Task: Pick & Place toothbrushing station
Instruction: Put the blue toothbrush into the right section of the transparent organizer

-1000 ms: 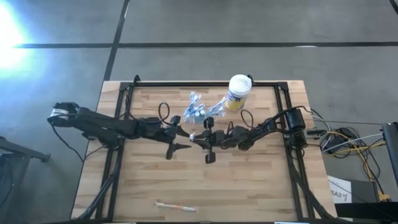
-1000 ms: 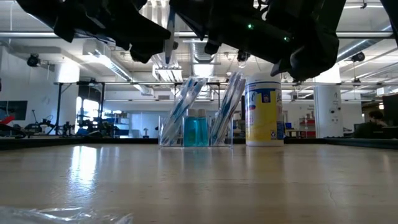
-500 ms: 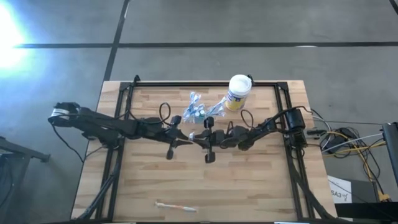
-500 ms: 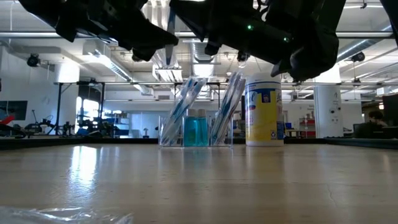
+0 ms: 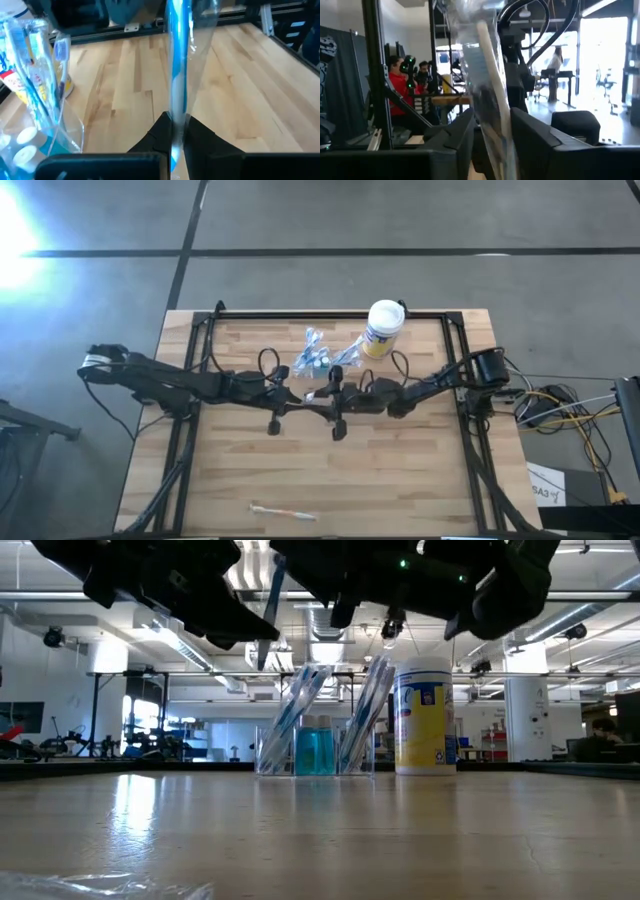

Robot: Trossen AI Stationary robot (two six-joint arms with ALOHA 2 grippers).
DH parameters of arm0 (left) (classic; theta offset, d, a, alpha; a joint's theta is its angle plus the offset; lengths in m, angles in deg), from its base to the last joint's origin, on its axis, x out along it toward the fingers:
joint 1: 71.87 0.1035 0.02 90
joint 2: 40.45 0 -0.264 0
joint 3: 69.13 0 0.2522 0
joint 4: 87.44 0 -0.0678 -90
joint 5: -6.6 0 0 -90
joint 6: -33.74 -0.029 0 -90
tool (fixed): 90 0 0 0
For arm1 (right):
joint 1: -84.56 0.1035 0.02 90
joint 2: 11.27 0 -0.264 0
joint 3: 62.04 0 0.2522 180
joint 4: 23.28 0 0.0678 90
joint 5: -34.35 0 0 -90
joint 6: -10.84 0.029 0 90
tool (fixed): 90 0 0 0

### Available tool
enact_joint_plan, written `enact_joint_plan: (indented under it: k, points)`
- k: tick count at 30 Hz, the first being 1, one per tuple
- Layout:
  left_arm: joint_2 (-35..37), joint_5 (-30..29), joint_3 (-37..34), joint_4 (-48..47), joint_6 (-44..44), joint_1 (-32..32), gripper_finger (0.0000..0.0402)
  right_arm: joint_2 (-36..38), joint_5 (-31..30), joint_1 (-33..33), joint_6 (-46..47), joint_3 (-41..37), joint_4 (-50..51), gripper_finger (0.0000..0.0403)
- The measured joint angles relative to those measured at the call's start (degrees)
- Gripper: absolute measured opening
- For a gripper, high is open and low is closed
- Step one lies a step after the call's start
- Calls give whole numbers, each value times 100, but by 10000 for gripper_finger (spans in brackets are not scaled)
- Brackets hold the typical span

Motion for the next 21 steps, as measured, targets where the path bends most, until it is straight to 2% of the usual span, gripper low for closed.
enact_joint_plan:
  k: [5, 9, 12, 17, 21]
  points:
    - [-2, -114, -41, -19, -13, 0, 25, 354, -104, 68, 31, 0, 683, 149]
    - [-2, -149, -55, -72, -27, 0, 25, 374, -251, 134, 12, 0, 742, 143]
    - [-2, -163, -55, -116, -26, 0, 25, 360, -349, 136, 21, 0, 757, 113]
    - [-2, -97, -57, -149, -13, -4, 25, 352, -376, 132, -74, -7, 776, 24]
    - [-2, -56, -59, -151, 35, -4, 25, 352, -372, 134, -88, -24, 766, 15]
